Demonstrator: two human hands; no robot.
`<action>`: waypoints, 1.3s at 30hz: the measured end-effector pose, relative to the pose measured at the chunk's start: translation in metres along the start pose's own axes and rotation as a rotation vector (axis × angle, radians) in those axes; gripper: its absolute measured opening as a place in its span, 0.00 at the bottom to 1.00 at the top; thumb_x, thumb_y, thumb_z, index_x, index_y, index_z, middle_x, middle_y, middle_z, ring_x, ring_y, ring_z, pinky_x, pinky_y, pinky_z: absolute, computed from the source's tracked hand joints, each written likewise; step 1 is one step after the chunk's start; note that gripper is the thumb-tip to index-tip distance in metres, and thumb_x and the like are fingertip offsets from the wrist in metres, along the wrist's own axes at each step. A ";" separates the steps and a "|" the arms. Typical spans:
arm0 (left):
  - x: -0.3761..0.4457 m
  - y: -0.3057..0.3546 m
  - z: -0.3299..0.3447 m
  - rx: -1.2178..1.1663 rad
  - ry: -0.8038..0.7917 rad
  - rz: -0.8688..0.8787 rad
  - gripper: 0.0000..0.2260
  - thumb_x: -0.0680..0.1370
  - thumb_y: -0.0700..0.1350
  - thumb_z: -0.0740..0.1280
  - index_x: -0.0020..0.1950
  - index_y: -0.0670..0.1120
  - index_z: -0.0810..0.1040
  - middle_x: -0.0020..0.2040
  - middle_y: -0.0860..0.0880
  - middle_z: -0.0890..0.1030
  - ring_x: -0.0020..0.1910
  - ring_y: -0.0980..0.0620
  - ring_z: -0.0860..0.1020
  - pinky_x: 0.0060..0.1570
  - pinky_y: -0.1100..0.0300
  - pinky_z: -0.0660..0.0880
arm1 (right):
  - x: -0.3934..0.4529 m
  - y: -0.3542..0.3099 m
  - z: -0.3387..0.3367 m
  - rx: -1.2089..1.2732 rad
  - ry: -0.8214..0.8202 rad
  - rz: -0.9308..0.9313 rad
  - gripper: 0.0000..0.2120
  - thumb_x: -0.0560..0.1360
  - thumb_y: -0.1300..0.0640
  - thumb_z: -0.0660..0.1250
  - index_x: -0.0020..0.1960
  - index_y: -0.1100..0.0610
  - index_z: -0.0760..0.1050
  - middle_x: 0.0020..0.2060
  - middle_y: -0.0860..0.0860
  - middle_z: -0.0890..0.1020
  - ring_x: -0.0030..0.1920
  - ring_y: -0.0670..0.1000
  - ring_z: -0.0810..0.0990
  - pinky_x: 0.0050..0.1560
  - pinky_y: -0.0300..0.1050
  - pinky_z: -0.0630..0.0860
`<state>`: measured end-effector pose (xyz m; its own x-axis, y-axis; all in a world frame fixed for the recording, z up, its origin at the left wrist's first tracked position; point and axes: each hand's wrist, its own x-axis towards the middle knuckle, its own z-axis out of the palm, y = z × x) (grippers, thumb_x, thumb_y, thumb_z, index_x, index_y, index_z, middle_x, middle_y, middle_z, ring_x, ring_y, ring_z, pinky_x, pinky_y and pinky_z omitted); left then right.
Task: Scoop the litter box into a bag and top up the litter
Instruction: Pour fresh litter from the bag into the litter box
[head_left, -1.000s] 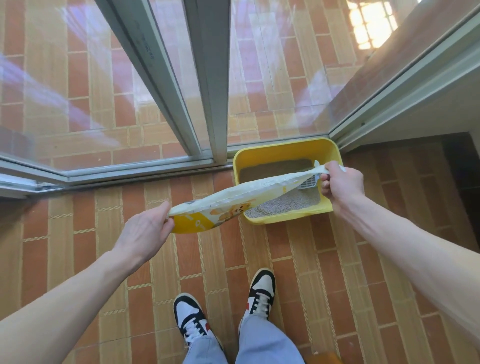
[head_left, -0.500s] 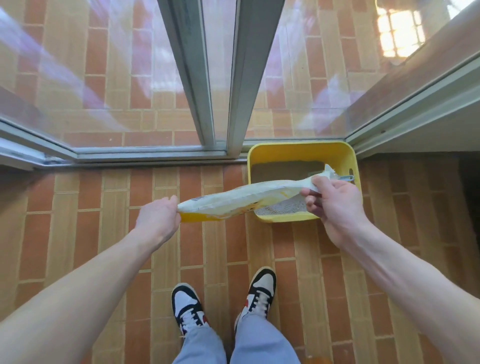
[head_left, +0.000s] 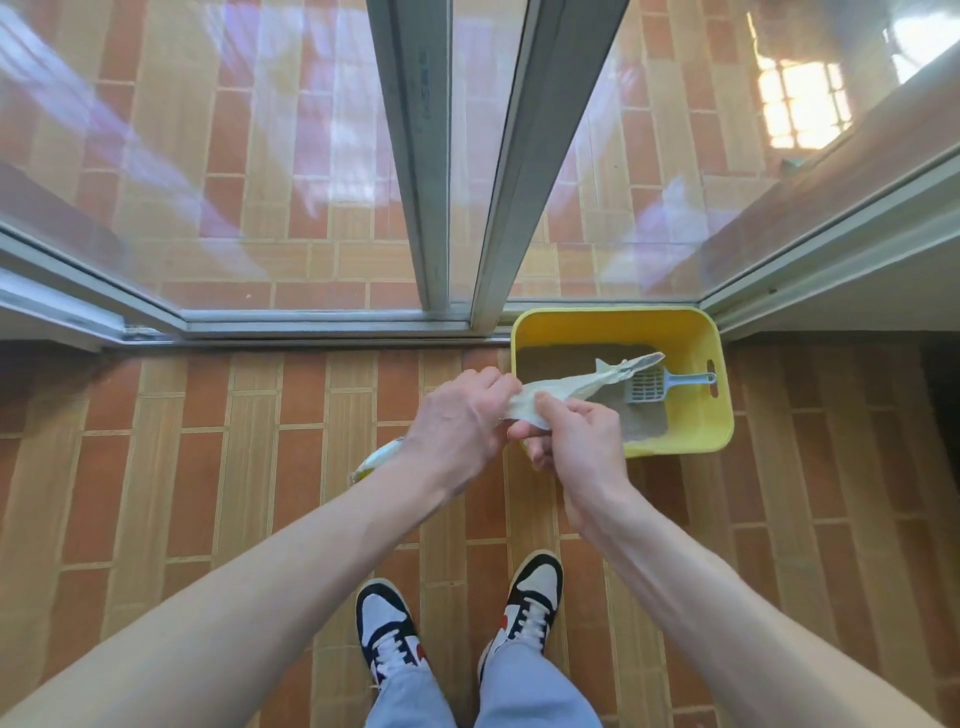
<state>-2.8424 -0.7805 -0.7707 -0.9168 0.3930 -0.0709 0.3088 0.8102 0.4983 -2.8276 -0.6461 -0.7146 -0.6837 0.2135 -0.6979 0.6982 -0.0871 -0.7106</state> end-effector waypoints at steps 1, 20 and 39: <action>0.001 0.002 -0.003 -0.024 -0.016 0.002 0.08 0.81 0.46 0.69 0.58 0.47 0.78 0.49 0.49 0.81 0.45 0.48 0.79 0.40 0.56 0.76 | 0.000 0.003 0.001 0.002 0.001 0.020 0.11 0.83 0.59 0.62 0.47 0.63 0.80 0.30 0.56 0.82 0.24 0.47 0.72 0.26 0.37 0.68; -0.052 -0.022 -0.033 -0.214 0.083 -0.098 0.20 0.78 0.59 0.59 0.45 0.46 0.82 0.38 0.53 0.82 0.33 0.53 0.78 0.29 0.58 0.74 | 0.074 0.016 -0.099 -1.342 0.091 -0.646 0.28 0.75 0.52 0.72 0.72 0.54 0.67 0.54 0.52 0.75 0.54 0.54 0.74 0.50 0.51 0.77; -0.149 -0.117 -0.105 -0.240 0.199 -0.480 0.04 0.80 0.44 0.71 0.47 0.52 0.84 0.38 0.61 0.81 0.36 0.62 0.78 0.33 0.67 0.69 | 0.056 -0.035 0.020 -1.545 -0.468 -1.272 0.07 0.77 0.47 0.72 0.43 0.48 0.84 0.38 0.43 0.82 0.41 0.50 0.79 0.47 0.45 0.68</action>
<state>-2.7686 -0.9799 -0.7277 -0.9773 -0.1027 -0.1854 -0.1988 0.7474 0.6340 -2.8942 -0.6504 -0.7309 -0.6427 -0.7564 -0.1217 -0.7206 0.6508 -0.2392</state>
